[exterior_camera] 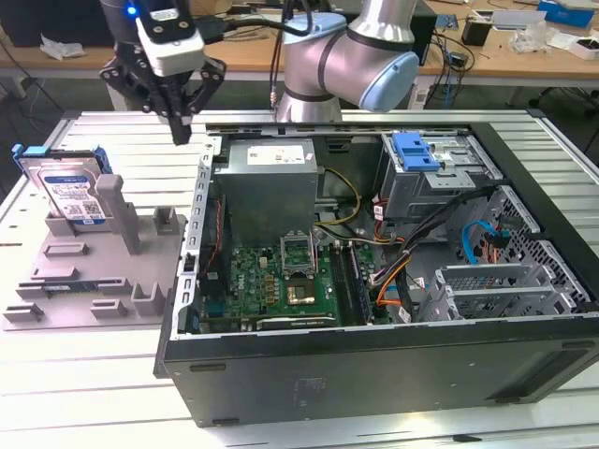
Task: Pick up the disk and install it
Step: 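Reach for the disk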
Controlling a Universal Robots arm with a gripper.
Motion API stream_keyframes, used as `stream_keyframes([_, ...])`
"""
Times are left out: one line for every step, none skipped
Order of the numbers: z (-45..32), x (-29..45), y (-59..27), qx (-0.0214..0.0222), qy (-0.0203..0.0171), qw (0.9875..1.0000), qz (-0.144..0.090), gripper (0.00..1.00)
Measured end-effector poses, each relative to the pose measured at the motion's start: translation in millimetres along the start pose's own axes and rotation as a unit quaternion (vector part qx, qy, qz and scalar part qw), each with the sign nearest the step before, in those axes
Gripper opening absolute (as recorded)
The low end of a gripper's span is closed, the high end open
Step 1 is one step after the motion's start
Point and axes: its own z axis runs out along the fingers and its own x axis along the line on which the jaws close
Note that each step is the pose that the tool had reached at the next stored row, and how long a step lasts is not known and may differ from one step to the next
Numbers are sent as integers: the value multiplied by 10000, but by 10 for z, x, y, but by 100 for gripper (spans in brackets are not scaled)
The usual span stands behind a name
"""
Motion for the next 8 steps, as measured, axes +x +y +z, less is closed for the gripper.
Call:
stream_keyframes([3, 32, 7, 1, 0, 10000, 2, 11])
stream_keyframes([5, 63, 14, 1, 0, 10000, 3, 11])
stream_keyframes([9, 132, 28, 0, 0, 10000, 5, 11])
stream_keyframes([11, 181, 39, 1, 0, 10000, 8, 11])
stream_keyframes([13, 212, 45, 1, 0, 10000, 9, 11])
stream_keyframes([16, 260, 55, 0, 0, 10000, 10, 11])
stream_keyframes([18, 292, 62, 1, 0, 10000, 11, 11])
stream_keyframes([20, 324, 69, 0, -1, 10000, 13, 11])
